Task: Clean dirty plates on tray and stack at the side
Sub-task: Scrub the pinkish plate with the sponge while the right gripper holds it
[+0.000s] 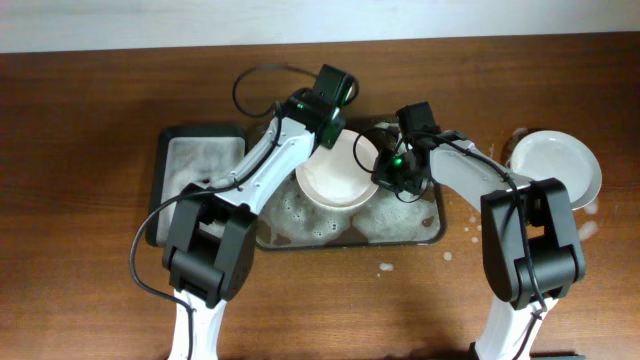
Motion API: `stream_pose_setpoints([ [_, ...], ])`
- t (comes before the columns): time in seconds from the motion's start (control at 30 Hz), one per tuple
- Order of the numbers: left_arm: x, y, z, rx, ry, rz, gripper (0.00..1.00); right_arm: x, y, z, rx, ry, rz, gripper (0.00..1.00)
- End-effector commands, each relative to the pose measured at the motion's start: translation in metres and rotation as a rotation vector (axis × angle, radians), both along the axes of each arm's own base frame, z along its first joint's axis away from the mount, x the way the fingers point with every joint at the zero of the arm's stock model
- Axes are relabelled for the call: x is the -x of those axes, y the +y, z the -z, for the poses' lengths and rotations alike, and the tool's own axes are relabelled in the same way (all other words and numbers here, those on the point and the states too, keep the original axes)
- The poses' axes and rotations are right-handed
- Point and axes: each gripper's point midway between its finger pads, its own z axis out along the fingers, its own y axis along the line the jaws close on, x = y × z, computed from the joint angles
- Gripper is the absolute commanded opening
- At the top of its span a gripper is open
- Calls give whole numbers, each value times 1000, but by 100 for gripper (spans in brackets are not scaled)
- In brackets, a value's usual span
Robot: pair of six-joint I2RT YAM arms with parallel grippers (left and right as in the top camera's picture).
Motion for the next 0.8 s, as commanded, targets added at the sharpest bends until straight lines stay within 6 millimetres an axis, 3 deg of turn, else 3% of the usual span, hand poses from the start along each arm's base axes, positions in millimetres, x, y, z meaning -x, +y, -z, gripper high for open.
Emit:
stream_pose_setpoints([
  [0.0, -7, -1, -20, -48, -76, -42, 0, 8, -10, 12, 68, 20, 3, 4],
  [0.13, 40, -52, 11, 177, 185, 162, 0, 7, -11, 12, 74, 18, 5, 4],
  [0.17, 54, -57, 24, 210, 251, 191, 0, 7, -11, 12, 74, 19, 5, 4],
  [0.27, 64, -50, 54, 192, 282, 196, 0, 7, -11, 12, 74, 18, 5, 4],
  [0.37, 58, -48, 68, 194, 236, 188, 0, 7, -11, 12, 74, 19, 5, 4],
  [0.53, 28, -25, 78, 135, 93, 186, 0, 8, -11, 12, 74, 20, 5, 4],
  [0.77, 20, 27, 123, 95, 171, 87, 0, 8, -11, 12, 74, 20, 5, 4],
])
